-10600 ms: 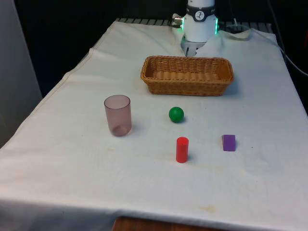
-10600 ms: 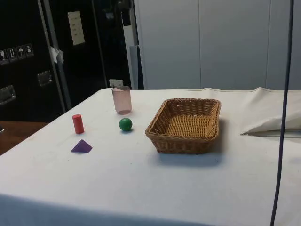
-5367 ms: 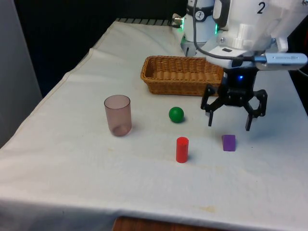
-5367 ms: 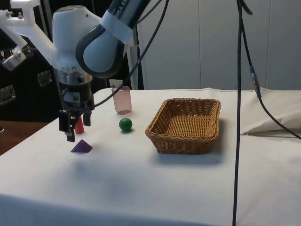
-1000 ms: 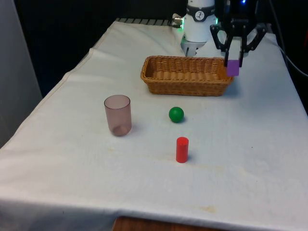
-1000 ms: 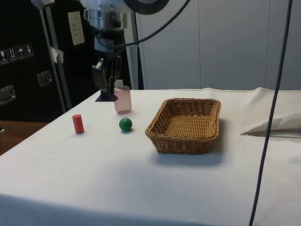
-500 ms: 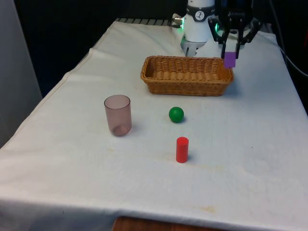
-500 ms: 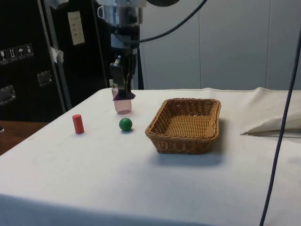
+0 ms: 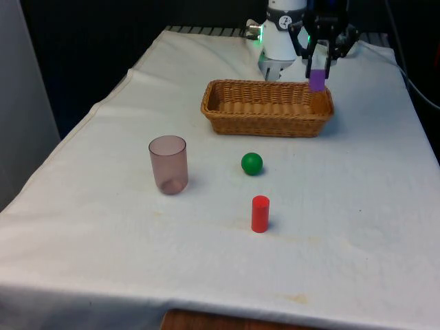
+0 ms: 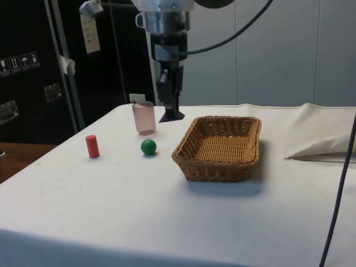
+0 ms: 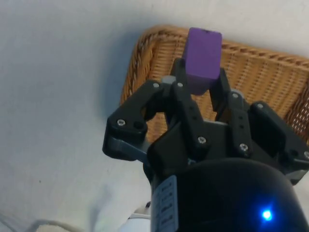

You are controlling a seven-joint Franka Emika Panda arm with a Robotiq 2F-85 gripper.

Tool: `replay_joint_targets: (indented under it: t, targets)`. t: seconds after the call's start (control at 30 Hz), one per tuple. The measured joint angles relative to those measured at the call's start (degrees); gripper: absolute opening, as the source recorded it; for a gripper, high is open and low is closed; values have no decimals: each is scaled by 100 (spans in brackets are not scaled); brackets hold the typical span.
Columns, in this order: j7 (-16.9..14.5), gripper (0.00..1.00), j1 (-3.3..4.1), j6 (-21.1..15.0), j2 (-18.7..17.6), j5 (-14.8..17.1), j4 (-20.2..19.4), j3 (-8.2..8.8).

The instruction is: Pick up the triangular block and place it into the basket.

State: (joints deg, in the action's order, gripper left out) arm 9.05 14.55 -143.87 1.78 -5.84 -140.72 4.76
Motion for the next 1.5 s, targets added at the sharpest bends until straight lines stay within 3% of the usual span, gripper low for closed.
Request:
replay_joint_targets:
  t: [0.37,0.63,0.97,1.1,1.3,1.5]
  targets:
    - [-241,33,-17,-57,126,0,-498,195]
    - [-413,33,-34,-367,201,0,-951,355]
    - [-791,33,-80,-894,183,0,-1415,710]
    - [-1060,33,-97,-1203,52,0,-1524,963]
    - [-1295,33,-103,-1621,-160,0,-1587,1203]
    - [-1404,33,-103,-1948,-252,0,-1684,1335]
